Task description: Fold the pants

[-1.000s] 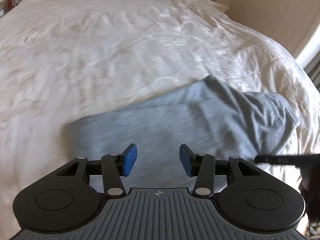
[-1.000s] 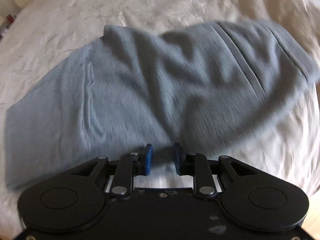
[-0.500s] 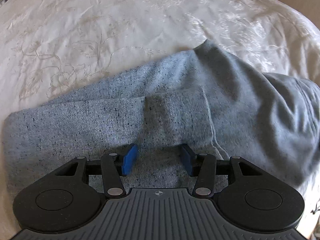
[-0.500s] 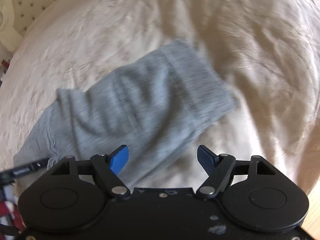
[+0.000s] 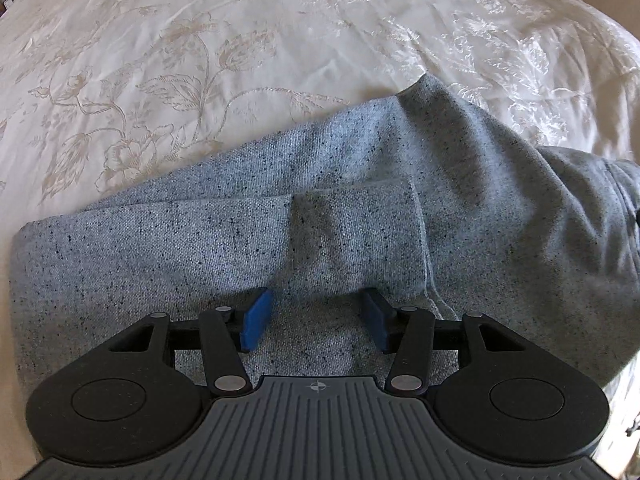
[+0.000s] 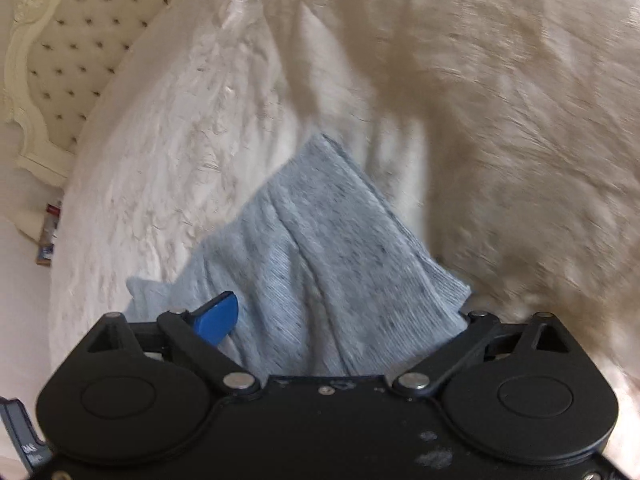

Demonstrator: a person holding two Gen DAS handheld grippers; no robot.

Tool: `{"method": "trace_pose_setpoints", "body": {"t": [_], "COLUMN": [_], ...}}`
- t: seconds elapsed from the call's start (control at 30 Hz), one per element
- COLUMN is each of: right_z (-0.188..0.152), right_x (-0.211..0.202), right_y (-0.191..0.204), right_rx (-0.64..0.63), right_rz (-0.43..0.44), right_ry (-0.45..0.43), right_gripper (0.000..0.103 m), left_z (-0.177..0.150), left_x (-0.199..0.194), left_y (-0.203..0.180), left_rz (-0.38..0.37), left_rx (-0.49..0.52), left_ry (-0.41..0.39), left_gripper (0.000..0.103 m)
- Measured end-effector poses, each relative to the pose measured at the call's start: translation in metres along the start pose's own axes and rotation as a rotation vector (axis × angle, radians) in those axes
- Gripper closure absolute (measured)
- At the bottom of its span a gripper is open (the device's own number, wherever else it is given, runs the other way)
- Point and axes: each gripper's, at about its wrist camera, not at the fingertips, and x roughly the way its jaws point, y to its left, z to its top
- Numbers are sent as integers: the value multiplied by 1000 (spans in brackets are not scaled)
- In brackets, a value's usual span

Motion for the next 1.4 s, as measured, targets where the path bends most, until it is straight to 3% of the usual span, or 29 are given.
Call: {"method": "trace_pose_setpoints", "body": {"t": [0.03, 0.07, 0.1, 0.23, 0.47, 0.6, 0.7, 0.83, 0.93, 1.03, 1.1, 1.23, 1.4], "right_z": [3, 6, 9, 21, 23, 21, 18, 10, 1, -9, -18, -41, -75], "right_x": [1, 5, 6, -5, -35, -46, -48, -63, -72, -81, -88, -92, -89], "right_y": [3, 8, 11, 37, 65, 78, 94, 116, 142, 170, 190, 231, 295], "right_rx": [-16, -30, -42, -158, -193, -196, -209, -235, -273, -305, -321, -379, -485], "right_rz": [6, 16, 34, 22, 59, 67, 48, 23, 9, 3, 0, 0, 24], "right_ry": [13, 28, 48, 53, 27, 7, -15, -47, -78, -110, -124, -140, -143], "right_gripper": [25, 57, 73, 75, 75, 75, 75, 75, 76, 76, 76, 77, 77], "left_z": [0, -1, -1, 1, 3, 16, 25, 4, -29, -63, -80, -77, -84], "left_x": [0, 0, 0, -14, -18, 10, 5, -33, -47, -34, -30, -45, -93], "left_y": [0, 0, 0, -3, -19, -24, -21, -20, -24, -39, -40, -8, 63], "left_rz": [3, 5, 8, 14, 50, 36, 18, 52, -60, -197, -208, -306, -313], "left_rx": [-1, -1, 0, 13, 73, 90, 106, 175, 248, 421, 502, 421, 311], "left_ry": [-1, -2, -2, -23, -102, -60, -64, -190, -206, -99, -106, -99, -217], "left_gripper": [53, 53, 53, 53, 53, 52, 51, 50, 50, 47, 45, 45, 44]}}
